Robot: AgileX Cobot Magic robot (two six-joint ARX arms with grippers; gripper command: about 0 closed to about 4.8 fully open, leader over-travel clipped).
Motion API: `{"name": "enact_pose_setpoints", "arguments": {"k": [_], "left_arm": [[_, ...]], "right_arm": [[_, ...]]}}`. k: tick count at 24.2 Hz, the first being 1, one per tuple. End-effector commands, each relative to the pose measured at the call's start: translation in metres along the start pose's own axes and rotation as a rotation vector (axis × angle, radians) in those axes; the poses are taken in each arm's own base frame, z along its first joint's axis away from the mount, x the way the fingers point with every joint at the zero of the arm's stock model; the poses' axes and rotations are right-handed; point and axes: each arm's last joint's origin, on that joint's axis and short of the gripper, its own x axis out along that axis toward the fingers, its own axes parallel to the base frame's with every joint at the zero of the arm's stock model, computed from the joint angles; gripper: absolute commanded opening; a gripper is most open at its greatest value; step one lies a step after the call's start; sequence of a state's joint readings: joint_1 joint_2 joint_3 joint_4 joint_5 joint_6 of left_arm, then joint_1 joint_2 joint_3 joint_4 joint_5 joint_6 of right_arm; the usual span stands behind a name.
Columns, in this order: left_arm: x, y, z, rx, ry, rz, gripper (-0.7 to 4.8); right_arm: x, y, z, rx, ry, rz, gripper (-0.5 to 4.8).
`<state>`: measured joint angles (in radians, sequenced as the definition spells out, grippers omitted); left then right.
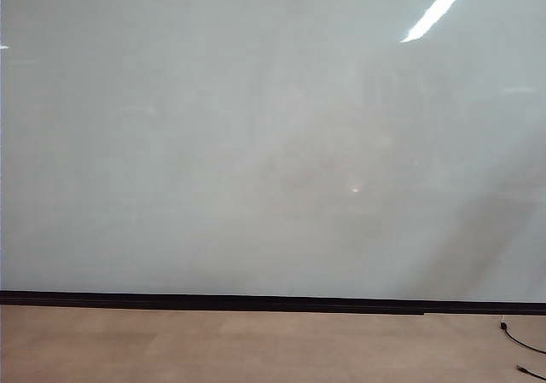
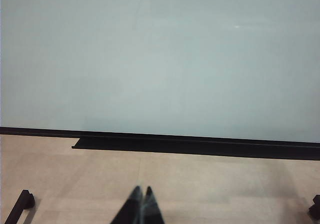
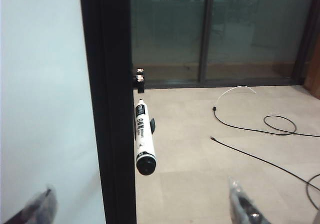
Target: Pick up the pen on the shelf to the right of the whiteboard and write the letter A.
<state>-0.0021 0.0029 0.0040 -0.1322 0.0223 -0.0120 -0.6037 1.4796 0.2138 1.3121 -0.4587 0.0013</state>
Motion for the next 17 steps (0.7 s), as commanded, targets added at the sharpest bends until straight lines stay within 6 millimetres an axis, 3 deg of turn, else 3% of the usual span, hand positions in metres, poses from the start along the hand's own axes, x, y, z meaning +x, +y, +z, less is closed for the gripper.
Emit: {"name": "enact_pose_setpoints", "arguments": {"k": [1,17], "left_arm": [[0.000,0.000,0.001,0.004,-0.008,0.000,-0.04],[0.000,0.000,0.001,0.004,-0.008,0.000,-0.04]], "right_arm": [[0.009,-0.004,-0.008,0.036,-0.016,0.022,4.40],[0.070,-0.023,-0.032,0.126,0.032,0.226,4.27]]}}
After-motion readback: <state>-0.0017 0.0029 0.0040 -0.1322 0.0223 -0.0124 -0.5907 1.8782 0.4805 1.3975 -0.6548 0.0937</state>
